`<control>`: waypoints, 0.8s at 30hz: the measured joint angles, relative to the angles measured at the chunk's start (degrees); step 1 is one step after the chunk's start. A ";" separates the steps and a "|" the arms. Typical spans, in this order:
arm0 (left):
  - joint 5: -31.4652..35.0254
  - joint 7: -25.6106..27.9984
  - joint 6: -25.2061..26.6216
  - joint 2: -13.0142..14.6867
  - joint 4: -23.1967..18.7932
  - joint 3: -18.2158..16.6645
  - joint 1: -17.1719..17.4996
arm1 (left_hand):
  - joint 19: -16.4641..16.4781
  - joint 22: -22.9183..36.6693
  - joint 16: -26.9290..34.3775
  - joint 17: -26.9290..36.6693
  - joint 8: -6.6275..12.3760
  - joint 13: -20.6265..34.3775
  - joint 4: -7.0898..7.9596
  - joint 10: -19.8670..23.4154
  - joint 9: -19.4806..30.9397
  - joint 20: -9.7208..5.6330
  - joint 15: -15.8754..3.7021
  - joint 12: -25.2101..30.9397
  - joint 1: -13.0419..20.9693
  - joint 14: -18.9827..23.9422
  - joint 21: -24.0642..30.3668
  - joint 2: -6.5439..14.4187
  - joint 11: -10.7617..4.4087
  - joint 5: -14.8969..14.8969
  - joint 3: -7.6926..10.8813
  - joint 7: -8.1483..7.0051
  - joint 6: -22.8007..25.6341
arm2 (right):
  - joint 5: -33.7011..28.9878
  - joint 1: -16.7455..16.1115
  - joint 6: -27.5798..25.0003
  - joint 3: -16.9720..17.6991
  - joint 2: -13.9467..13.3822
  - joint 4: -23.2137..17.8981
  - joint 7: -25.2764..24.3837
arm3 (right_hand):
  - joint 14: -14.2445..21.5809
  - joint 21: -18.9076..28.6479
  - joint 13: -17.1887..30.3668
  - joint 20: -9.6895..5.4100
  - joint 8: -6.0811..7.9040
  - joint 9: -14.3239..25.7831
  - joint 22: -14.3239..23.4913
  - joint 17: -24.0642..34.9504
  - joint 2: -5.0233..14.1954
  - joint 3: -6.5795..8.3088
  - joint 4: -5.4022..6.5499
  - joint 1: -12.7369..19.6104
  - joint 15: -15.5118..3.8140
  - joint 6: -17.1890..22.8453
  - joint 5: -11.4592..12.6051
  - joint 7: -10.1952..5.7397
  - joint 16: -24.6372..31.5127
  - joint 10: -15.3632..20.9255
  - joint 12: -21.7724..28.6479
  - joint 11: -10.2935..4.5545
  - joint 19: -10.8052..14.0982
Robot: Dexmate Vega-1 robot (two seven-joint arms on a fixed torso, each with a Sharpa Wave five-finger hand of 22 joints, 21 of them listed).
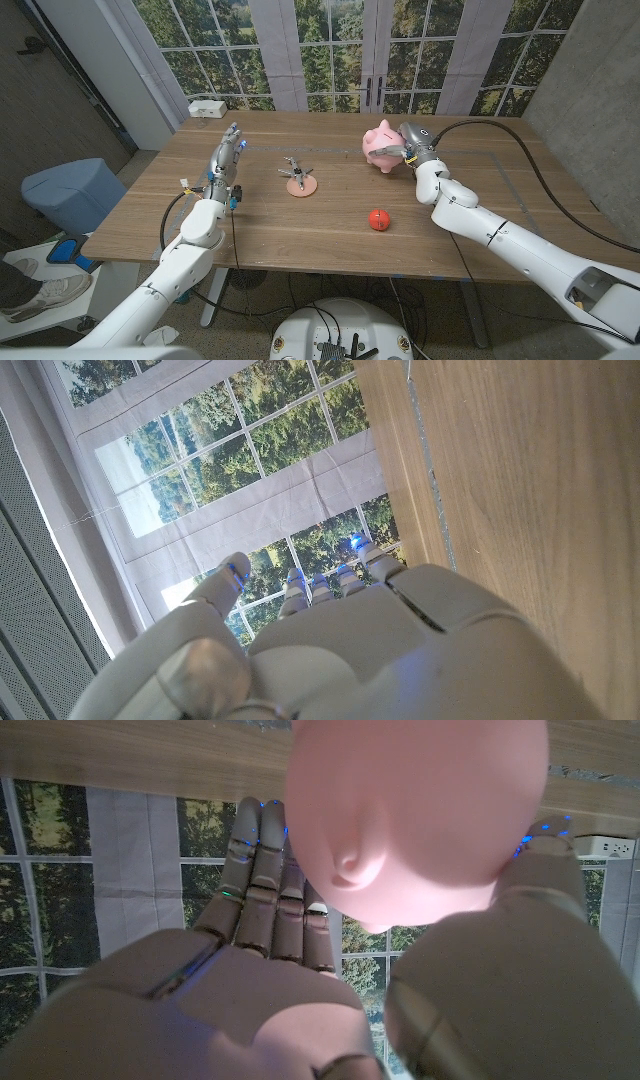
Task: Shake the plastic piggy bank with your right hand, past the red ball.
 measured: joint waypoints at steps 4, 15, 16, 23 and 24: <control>-0.10 -0.09 0.05 -0.06 0.27 0.02 -0.17 | 0.00 0.00 0.00 0.00 0.00 0.00 0.00 0.00 0.00 0.00 0.00 0.00 0.00 0.00 0.00 0.00 0.00 0.00 0.00 0.00 0.00 | -0.37 0.49 0.01 -0.48 0.34 0.81 0.21 | 0.00 0.00 -0.34 0.00 -0.08 0.00 0.00 -0.03 0.00 0.00 0.00 0.00 0.00 -0.13 -0.01 -0.13 -0.02 0.01 -0.43 -0.01 0.00; -0.30 -0.18 0.11 -0.15 0.79 0.15 -0.50 | 0.00 0.00 0.00 0.00 0.00 0.00 0.00 0.00 0.00 0.00 0.00 0.00 0.00 0.00 0.00 0.00 0.00 0.00 0.00 0.00 0.00 | -1.71 2.17 -1.75 -2.19 1.12 2.61 1.89 | -0.02 -0.01 -1.79 -1.03 -1.04 -0.02 -0.01 -1.72 0.00 0.00 0.00 0.00 -0.65 -0.92 -0.72 -1.32 -2.57 0.48 -1.99 -0.98 -1.03; -0.30 -0.18 0.11 -0.15 0.80 0.15 -0.51 | 0.00 0.00 0.00 0.00 0.00 0.00 0.00 0.00 0.00 0.00 0.00 0.00 0.00 0.00 0.00 0.00 0.00 0.00 0.00 0.00 0.00 | -1.77 2.25 -1.87 -2.26 1.16 2.67 2.00 | 0.61 -0.22 -2.25 -1.03 -1.39 -0.08 0.00 -2.08 0.00 0.00 0.00 0.00 -1.29 -0.66 -0.88 -2.02 -3.10 0.87 -2.45 -1.77 -1.03; -0.35 -0.20 0.13 -0.21 1.19 0.25 -0.77 | 0.00 0.00 0.00 -0.13 0.00 0.00 0.01 0.00 0.00 0.00 0.00 0.00 0.00 0.00 0.00 0.00 0.00 0.00 0.01 0.00 0.00 | -2.96 2.98 -4.25 -3.09 1.41 3.10 3.67 | -0.44 -1.41 -5.23 -2.67 -3.92 -0.77 0.00 -4.87 0.90 0.00 0.00 -0.90 -3.95 -2.22 -1.62 -5.10 -8.90 -0.47 -5.63 -4.56 -4.31; -0.38 -0.27 0.12 -0.21 1.24 0.26 -0.82 | 0.00 0.00 0.00 -0.14 0.00 0.00 0.01 0.00 0.00 0.00 0.00 0.00 0.00 0.00 0.00 0.00 0.00 0.00 0.01 0.00 0.00 | -3.18 3.67 -4.74 -3.92 1.62 3.38 3.98 | -0.83 -1.79 -5.76 -2.56 -4.39 -0.81 -0.01 -5.22 0.99 0.00 0.00 -0.99 -4.35 -2.63 -1.62 -5.54 -10.04 -0.93 -6.28 -5.03 -4.62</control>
